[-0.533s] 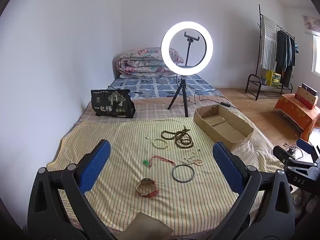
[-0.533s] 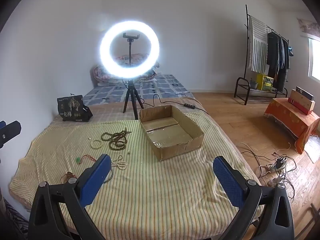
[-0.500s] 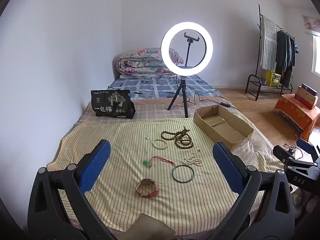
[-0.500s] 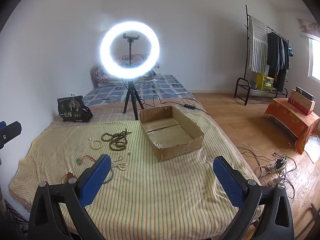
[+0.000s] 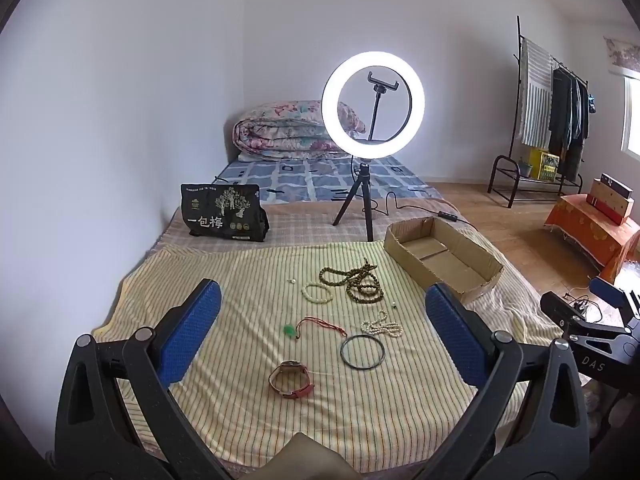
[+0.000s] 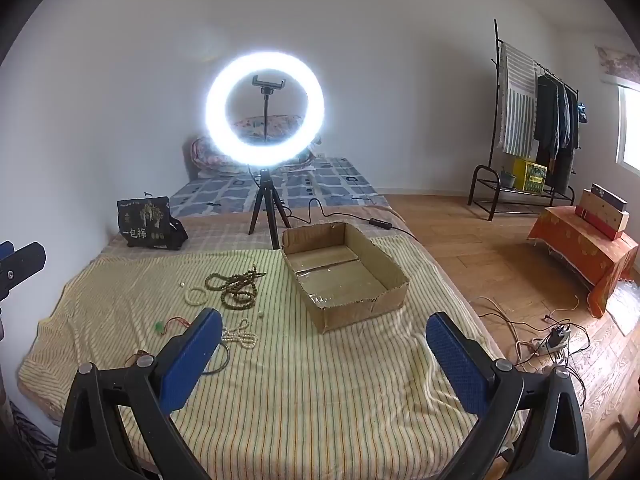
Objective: Organize jewelry
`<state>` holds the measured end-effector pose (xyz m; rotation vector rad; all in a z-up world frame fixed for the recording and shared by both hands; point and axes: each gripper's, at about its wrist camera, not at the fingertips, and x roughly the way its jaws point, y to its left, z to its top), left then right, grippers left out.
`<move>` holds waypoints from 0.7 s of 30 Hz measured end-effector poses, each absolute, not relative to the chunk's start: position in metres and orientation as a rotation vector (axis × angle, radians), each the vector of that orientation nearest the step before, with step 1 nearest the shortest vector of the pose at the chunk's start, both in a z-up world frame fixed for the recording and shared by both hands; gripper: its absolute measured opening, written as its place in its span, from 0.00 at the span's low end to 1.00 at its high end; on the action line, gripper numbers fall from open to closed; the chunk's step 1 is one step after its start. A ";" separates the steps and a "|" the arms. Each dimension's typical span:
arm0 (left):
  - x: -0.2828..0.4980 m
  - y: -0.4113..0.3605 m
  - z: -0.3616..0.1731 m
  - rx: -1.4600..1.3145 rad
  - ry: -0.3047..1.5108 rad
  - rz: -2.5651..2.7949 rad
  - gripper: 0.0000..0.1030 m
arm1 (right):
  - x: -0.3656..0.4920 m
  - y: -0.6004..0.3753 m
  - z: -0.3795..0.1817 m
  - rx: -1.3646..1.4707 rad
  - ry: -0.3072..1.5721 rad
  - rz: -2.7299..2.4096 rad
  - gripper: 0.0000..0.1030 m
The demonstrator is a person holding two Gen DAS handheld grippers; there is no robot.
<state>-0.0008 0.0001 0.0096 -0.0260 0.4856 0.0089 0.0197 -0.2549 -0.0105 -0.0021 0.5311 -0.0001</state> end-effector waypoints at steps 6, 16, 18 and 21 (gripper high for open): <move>-0.002 -0.002 0.017 -0.030 0.483 0.005 1.00 | 0.021 -0.255 -0.010 0.000 0.537 0.001 1.00; -0.003 -0.004 0.019 -0.029 0.479 0.002 1.00 | 0.021 -0.261 -0.007 0.001 0.545 0.002 1.00; -0.002 -0.005 0.021 -0.028 0.480 0.000 1.00 | 0.021 -0.255 -0.011 -0.001 0.545 0.000 1.00; -0.001 -0.006 0.022 -0.028 0.477 -0.003 1.00 | 0.022 -0.255 -0.011 -0.002 0.545 -0.001 1.00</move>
